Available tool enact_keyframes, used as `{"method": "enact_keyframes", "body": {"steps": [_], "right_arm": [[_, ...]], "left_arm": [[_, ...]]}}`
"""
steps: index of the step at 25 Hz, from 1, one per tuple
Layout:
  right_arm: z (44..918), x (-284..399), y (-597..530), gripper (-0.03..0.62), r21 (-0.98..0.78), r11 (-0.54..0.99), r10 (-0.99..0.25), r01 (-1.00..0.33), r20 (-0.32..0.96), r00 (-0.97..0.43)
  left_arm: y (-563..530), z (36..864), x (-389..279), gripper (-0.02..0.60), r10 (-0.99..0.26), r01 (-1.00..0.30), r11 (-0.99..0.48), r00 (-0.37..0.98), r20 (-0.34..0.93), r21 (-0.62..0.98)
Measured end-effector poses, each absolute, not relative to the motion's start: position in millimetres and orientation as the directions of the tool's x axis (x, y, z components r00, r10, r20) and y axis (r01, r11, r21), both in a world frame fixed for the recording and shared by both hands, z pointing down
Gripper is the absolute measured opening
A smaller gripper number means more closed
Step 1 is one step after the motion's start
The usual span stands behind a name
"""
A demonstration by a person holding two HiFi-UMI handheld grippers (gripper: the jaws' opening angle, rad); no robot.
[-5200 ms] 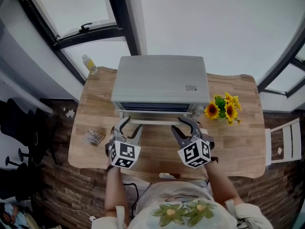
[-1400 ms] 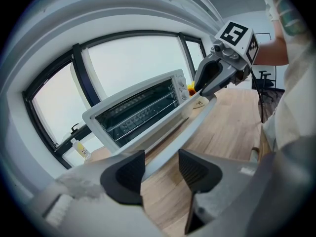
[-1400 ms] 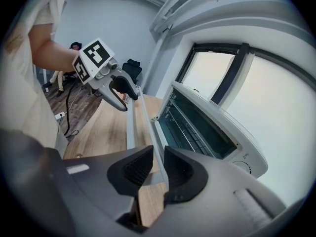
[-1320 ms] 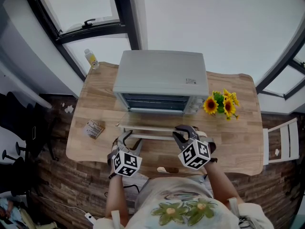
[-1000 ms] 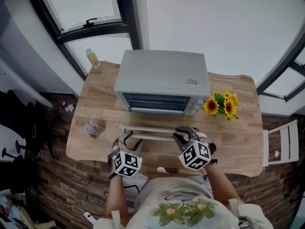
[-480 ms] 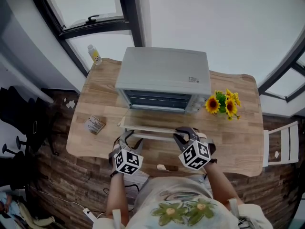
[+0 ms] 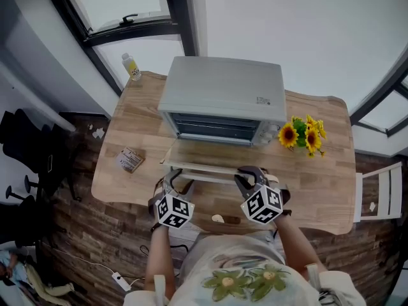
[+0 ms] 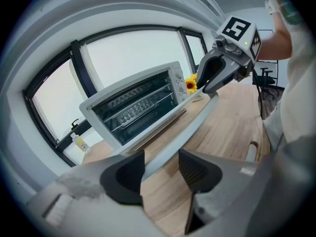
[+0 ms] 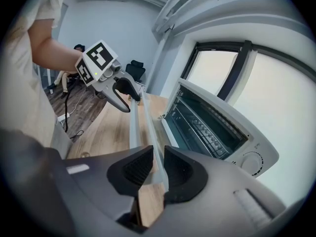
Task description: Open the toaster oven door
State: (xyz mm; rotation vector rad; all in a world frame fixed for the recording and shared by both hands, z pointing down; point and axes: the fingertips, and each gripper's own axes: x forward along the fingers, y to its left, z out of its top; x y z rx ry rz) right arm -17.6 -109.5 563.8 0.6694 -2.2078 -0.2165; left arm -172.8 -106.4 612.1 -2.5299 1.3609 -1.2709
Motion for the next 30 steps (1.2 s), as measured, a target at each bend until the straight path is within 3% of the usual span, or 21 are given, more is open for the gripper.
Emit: {"method": "enact_keyframes", "body": {"steps": [19, 25, 30], "right_arm": [[567, -17, -105, 0.074, 0.376, 0.833, -0.549, -0.406, 0.651, -0.524], [574, -18, -102, 0.075, 0.377, 0.829, -0.554, -0.413, 0.653, -0.517], [574, -19, -101, 0.077, 0.381, 0.826, -0.559, -0.416, 0.653, -0.512]], "left_arm": [[-90, 606, -180, 0.222, -0.698, -0.709, -0.621, 0.304, 0.649, -0.335], [-90, 599, -184, 0.163, -0.72, -0.74, -0.594, 0.314, 0.619, -0.317], [-87, 595, -188, 0.056, -0.733, -0.758, -0.575, 0.308, 0.607, -0.308]]}}
